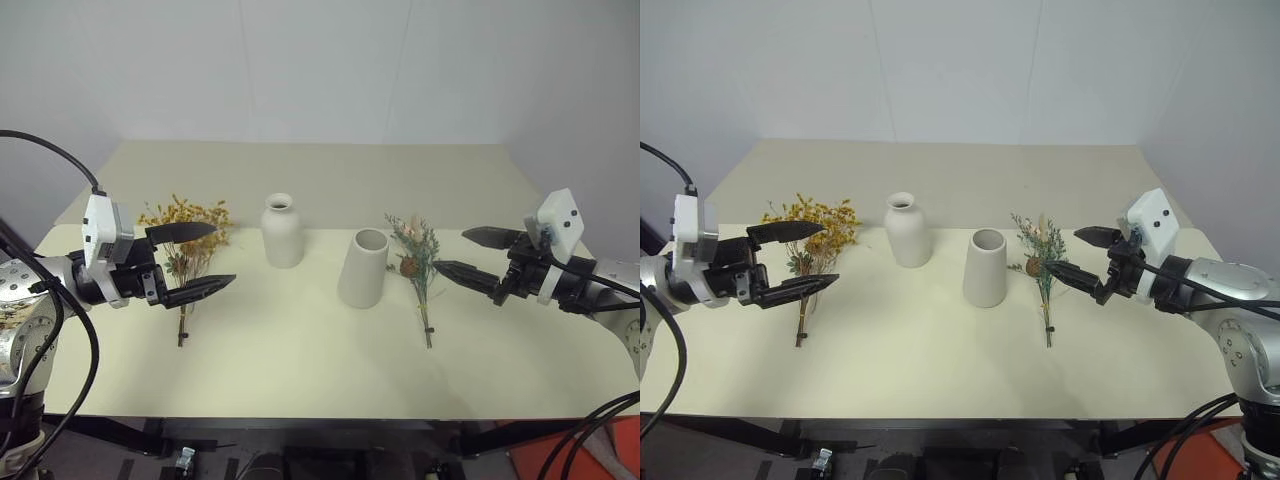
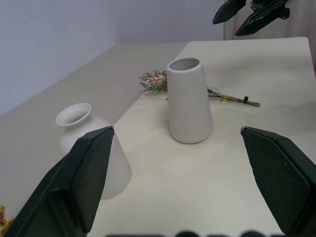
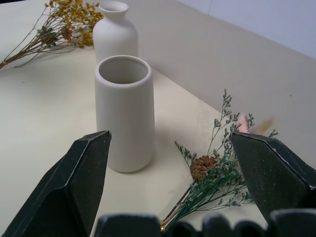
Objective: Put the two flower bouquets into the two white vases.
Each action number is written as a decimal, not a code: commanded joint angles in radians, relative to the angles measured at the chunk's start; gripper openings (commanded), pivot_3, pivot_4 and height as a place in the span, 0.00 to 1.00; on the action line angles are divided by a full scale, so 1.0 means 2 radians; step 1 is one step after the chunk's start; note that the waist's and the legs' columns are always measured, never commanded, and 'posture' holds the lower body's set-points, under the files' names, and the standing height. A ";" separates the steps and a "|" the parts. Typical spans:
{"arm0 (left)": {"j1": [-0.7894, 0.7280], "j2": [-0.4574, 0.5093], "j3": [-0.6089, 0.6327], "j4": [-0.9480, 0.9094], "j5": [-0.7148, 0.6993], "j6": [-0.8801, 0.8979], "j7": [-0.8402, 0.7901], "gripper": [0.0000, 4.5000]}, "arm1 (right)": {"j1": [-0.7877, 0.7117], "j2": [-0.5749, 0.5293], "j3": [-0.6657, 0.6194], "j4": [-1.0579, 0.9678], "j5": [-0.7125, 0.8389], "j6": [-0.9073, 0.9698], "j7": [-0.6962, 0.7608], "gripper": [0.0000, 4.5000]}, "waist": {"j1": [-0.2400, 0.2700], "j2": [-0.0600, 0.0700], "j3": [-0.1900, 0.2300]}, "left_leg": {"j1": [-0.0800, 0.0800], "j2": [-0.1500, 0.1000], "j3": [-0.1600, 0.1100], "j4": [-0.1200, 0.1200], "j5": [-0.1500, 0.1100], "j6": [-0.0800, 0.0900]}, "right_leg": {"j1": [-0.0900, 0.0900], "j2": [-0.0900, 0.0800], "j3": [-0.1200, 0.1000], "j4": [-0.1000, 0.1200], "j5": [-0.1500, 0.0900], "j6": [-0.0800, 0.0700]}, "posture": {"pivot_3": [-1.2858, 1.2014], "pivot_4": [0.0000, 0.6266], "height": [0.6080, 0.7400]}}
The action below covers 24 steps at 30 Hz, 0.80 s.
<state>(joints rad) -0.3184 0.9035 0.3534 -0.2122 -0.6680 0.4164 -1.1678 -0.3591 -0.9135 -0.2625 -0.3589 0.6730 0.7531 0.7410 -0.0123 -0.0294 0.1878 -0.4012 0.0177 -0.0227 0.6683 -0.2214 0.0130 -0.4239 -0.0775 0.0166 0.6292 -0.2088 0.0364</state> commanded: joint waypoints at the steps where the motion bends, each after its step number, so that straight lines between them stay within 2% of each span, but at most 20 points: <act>1: -0.006 0.006 0.006 -0.005 -0.001 -0.008 0.001 1.00 | -0.014 -0.006 -0.009 -0.006 0.002 0.004 0.000 1.00 | -0.001 0.000 0.000 | 0.000 0.000 0.000 0.000 0.000 0.000 | 0.000 0.000 0.000 0.000 0.000 0.000 | 0.52 0.24 1.00; 11: -0.008 0.005 0.004 -0.008 -0.002 -0.008 0.003 1.00 | -0.024 -0.008 -0.011 0.001 0.001 0.010 0.006 1.00 | 0.000 0.000 0.000 | 0.000 0.000 0.000 0.000 0.000 0.000 | 0.000 0.000 0.000 0.000 0.000 0.000 | 0.52 0.24 1.00; 17: -0.014 -0.002 -0.001 -0.009 -0.008 -0.005 0.007 1.00 | -0.125 0.011 0.041 0.021 0.016 0.228 -0.106 1.00 | -0.002 0.000 0.000 | 0.000 0.000 0.000 0.000 0.000 0.000 | 0.000 0.000 0.001 0.000 0.001 -0.001 | 0.52 0.24 1.00; 21: -0.014 -0.005 -0.005 -0.011 -0.011 -0.004 0.005 1.00 | -0.250 0.049 0.058 0.105 0.000 0.395 -0.158 1.00 | -0.003 0.000 0.000 | 0.000 0.000 0.001 -0.001 0.000 0.000 | -0.001 0.000 0.001 0.000 0.002 -0.004 | 0.52 0.24 1.00; 24: -0.018 -0.008 -0.011 -0.012 -0.012 -0.004 0.003 1.00 | -0.312 0.053 0.092 0.169 -0.003 0.431 -0.173 1.00 | -0.003 0.000 0.000 | -0.001 0.000 0.000 -0.001 0.000 0.000 | -0.002 0.000 0.001 0.000 0.003 -0.005 | 0.52 0.24 1.00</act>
<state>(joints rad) -0.3406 0.8890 0.3266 -0.2201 -0.6725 0.4170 -1.1602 -0.9414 -0.7896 -0.1043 -0.0743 0.6668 1.5719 0.4119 -0.0174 -0.0290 0.1880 -0.4043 0.0181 -0.0218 0.6664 -0.2213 0.0130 -0.4291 -0.0767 0.0178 0.6293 -0.2036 0.0272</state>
